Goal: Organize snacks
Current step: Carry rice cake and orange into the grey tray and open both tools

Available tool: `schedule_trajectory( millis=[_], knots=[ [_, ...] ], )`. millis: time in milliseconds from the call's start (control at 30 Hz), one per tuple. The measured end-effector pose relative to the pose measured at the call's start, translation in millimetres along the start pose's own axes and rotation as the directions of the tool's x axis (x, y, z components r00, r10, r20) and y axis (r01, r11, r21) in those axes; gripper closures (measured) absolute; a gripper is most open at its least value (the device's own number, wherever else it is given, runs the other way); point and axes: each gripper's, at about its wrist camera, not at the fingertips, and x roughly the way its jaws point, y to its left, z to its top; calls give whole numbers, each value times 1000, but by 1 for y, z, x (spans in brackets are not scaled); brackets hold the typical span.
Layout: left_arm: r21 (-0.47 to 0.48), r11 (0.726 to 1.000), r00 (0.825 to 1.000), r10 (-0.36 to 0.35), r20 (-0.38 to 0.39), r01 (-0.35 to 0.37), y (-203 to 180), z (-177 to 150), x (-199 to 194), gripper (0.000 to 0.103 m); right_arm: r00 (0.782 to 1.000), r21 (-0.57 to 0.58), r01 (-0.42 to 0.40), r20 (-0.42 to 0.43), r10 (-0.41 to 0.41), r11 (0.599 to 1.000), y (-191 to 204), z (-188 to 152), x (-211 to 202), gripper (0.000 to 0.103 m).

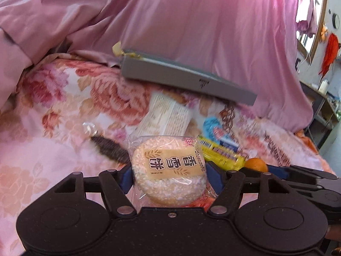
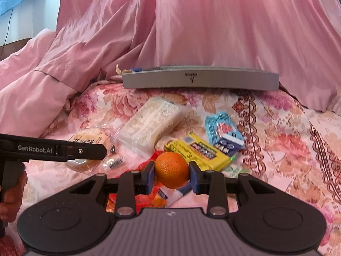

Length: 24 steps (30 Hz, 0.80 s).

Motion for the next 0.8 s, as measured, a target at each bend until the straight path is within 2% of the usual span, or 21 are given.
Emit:
schedule_trajectory(
  millis=[100, 233, 500, 667, 800],
  knots=[
    [-6, 1000, 1000, -16, 18, 16, -5, 20, 3, 33, 1000, -4, -13, 10, 13, 1000, -2, 11, 1, 65],
    [40, 999, 997, -10, 74, 7, -13, 59, 12, 32, 999, -39, -20, 38, 21, 999, -11, 39, 8, 65],
    [40, 997, 985, 54, 162, -62, -13, 139, 58, 32, 994, -101, 13, 107, -2, 995, -37, 113, 45, 65],
    [-19, 995, 982, 102, 158, -100, -5, 175, 95, 32, 989, -110, 46, 147, -29, 993, -49, 157, 81, 65],
    [-48, 989, 980, 145, 134, -139, -1, 191, 120, 32, 987, -85, 58, 154, -45, 995, -57, 170, 108, 65]
  ],
)
